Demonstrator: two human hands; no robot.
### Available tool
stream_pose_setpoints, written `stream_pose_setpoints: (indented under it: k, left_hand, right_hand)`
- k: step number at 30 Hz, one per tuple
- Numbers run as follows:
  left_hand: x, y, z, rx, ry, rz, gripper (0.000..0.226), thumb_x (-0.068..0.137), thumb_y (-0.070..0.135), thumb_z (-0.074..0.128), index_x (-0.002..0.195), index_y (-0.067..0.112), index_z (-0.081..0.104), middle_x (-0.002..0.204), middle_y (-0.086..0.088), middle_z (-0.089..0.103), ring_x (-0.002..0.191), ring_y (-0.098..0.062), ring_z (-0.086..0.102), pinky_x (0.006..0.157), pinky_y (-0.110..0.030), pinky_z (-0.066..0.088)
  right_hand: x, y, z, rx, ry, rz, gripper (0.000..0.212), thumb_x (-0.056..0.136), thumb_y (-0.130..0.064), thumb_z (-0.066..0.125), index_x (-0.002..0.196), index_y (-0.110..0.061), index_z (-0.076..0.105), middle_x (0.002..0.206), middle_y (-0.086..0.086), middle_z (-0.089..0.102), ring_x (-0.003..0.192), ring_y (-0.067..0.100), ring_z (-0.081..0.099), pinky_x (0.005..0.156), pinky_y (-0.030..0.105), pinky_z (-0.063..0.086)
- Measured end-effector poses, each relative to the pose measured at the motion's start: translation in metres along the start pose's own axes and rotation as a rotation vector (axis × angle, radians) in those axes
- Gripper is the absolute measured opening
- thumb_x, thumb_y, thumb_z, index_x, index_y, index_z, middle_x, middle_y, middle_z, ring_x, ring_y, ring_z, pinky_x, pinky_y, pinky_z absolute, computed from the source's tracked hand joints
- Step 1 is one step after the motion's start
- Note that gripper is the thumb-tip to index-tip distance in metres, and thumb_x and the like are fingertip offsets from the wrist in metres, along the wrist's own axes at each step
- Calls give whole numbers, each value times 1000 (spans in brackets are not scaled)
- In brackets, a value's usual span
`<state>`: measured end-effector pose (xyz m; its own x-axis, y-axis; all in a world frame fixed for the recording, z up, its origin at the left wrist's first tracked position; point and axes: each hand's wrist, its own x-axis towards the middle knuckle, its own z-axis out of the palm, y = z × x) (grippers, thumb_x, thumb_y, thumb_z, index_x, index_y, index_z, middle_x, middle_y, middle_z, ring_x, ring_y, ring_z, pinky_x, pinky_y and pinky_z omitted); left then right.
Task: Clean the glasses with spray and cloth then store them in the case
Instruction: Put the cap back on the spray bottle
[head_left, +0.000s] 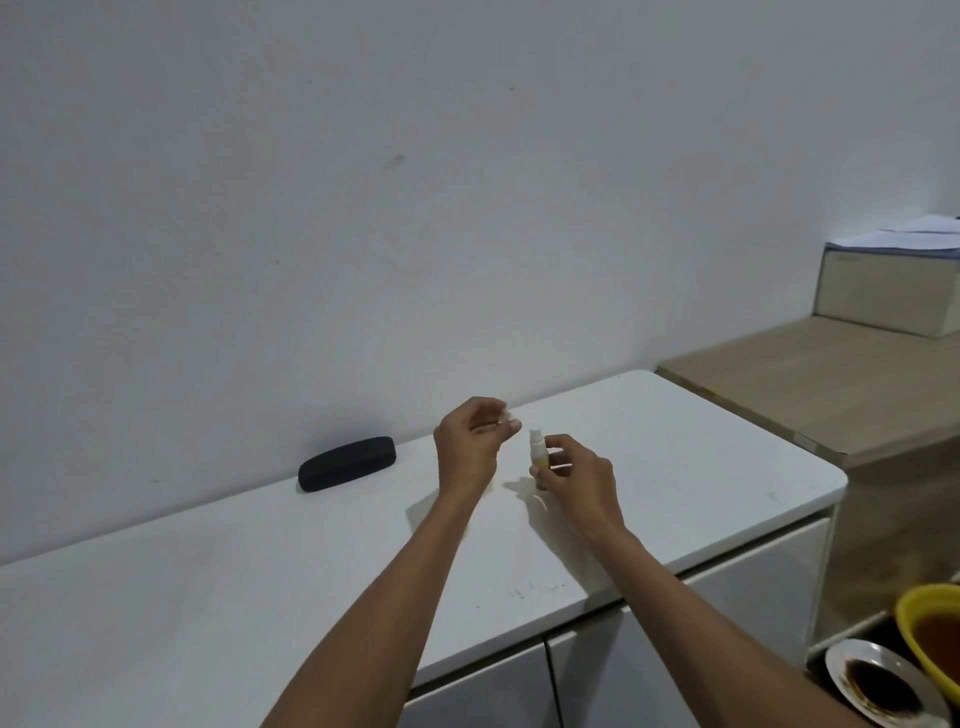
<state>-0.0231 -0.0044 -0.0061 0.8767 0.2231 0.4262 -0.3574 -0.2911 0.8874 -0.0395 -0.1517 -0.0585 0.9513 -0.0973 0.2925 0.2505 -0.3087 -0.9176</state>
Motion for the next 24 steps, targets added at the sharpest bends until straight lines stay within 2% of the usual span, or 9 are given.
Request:
stream_pose_setpoints:
  k: [3, 7, 10, 16, 24]
  left_hand:
    - [0, 8, 7, 49, -59, 52, 18, 76, 7, 86, 92, 9, 79, 87, 0, 79, 84, -11, 75, 80, -19, 59]
    - [-1, 6, 14, 84, -125, 48, 16, 79, 4, 82, 94, 9, 80, 88, 0, 79, 80, -6, 75, 76, -14, 54]
    - [-2, 4, 17, 108, -141, 49, 16, 79, 3, 81, 94, 9, 81, 88, 1, 79, 78, -4, 74, 73, -12, 51]
    - [-7, -3, 18, 90, -129, 38, 15, 81, 3, 80, 95, 8, 80, 88, 1, 78, 79, -5, 74, 73, -12, 53]
    - [-13, -3, 17, 85, -128, 60, 15, 81, 2, 77, 93, 12, 76, 86, 3, 77, 81, -7, 74, 75, -17, 55]
  right_hand:
    - [1, 1, 0, -5, -9, -5, 11, 95, -43, 68, 97, -32, 69, 80, -10, 77, 75, 10, 76, 81, 42, 61]
    - [2, 0, 0, -24, -22, -2, 8, 91, -31, 71, 99, -31, 69, 82, -9, 77, 76, 11, 76, 82, 44, 60]
    - [3, 2, 0, -35, -30, -1, 10, 90, -30, 71, 100, -31, 70, 82, -9, 77, 78, 12, 76, 82, 45, 61]
    - [1, 0, 0, -20, -13, -9, 14, 96, -40, 67, 104, -29, 71, 82, -10, 77, 78, 12, 76, 84, 42, 60]
    - [1, 0, 0, -41, -18, 8, 11, 92, -26, 70, 103, -30, 71, 85, -9, 77, 79, 12, 76, 84, 41, 59]
